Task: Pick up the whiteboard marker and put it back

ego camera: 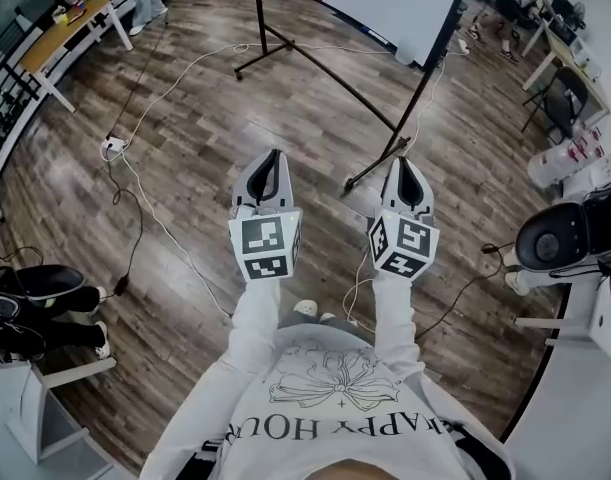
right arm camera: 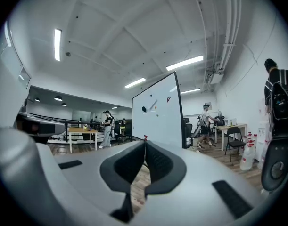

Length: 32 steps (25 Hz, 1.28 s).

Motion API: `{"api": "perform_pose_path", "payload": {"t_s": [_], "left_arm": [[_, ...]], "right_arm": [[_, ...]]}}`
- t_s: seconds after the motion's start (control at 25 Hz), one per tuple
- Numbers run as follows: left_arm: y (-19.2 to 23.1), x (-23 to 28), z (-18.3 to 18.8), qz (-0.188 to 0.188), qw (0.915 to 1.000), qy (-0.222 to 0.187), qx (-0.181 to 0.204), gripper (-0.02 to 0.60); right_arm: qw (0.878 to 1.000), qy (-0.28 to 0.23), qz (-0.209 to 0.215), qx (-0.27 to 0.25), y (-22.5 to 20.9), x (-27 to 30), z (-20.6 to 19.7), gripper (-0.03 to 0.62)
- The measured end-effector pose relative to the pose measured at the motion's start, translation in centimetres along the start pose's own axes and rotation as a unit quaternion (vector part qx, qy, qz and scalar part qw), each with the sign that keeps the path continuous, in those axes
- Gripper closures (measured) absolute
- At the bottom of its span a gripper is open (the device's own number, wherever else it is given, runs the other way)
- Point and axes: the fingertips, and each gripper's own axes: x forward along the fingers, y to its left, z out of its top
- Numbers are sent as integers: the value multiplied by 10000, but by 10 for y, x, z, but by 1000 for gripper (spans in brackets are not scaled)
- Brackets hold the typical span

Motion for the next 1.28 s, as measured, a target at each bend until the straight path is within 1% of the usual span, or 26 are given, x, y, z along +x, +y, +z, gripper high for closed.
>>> {"api": "perform_pose_path", "payload": {"t_s": [0.2,0.36,0.64,0.92,1.28], "left_arm": [[13,11,-6,-34,9999,64,76,569],[21,24,-10,-38,9999,117,26,570],[23,65,-19,-33,9997,223,-22,569],[28,146,-15,89,9997,217,-40,569],[28,274,16,259,9996,106,-37,569]], "right_arm": [[10000,42,-33,-1,11,10,-6,590],[10000,90,19,-26,17,20,-10,590],[9998,201,62,-55,8,62,-19,589],[9998,119,139,-55,-18,145,-13,589],[9994,17,321,-112,-61,277,12,589]]}}
